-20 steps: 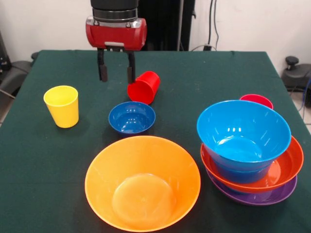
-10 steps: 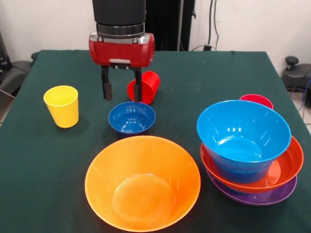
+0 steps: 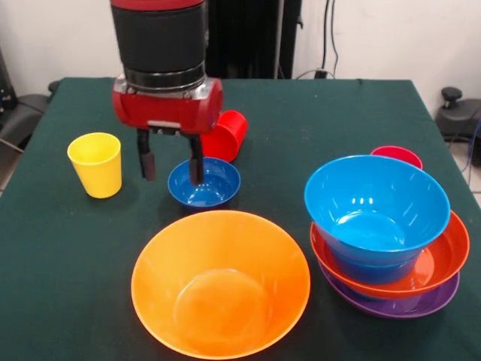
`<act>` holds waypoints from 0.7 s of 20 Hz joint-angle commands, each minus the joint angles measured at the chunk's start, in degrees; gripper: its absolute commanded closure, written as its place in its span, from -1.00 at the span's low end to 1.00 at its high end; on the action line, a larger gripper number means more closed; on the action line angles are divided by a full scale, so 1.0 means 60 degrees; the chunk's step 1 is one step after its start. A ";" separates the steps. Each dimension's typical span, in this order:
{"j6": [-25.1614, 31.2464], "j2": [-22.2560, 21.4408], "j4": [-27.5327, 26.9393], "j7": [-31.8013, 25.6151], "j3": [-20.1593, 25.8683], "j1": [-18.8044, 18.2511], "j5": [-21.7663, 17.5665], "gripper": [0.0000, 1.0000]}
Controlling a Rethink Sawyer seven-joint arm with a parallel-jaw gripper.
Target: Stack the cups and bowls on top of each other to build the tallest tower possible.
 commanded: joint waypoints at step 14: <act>0.2707 0.3085 -0.5052 0.0204 -0.0021 0.0084 -0.0192 -1.00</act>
